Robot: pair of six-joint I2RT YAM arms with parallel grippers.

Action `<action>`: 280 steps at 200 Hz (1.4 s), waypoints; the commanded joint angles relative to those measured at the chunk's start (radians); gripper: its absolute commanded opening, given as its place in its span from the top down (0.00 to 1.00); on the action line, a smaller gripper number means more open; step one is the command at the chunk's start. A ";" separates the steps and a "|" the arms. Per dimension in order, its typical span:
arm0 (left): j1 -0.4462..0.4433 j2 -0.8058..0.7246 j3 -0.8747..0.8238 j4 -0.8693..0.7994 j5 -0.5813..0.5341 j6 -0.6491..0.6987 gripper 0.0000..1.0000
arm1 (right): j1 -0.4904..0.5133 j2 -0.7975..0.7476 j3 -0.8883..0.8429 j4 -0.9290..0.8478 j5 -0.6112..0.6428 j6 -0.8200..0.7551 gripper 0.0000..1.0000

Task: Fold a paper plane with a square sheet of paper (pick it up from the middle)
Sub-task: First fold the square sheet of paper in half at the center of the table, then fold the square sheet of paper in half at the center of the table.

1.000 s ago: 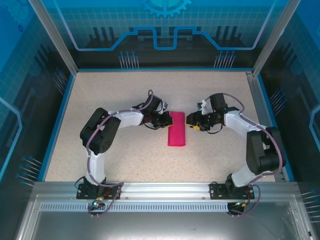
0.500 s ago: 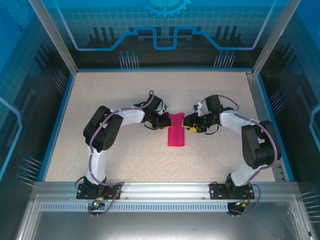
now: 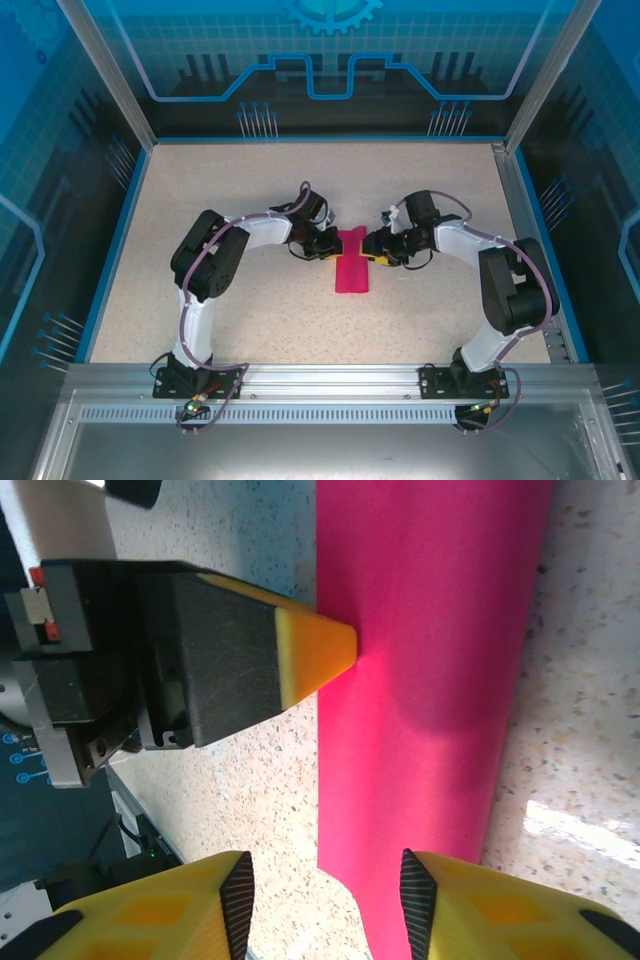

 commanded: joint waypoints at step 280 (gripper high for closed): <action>0.009 0.045 0.025 -0.098 -0.049 0.058 0.94 | -0.001 0.212 0.104 0.083 -0.097 0.009 0.79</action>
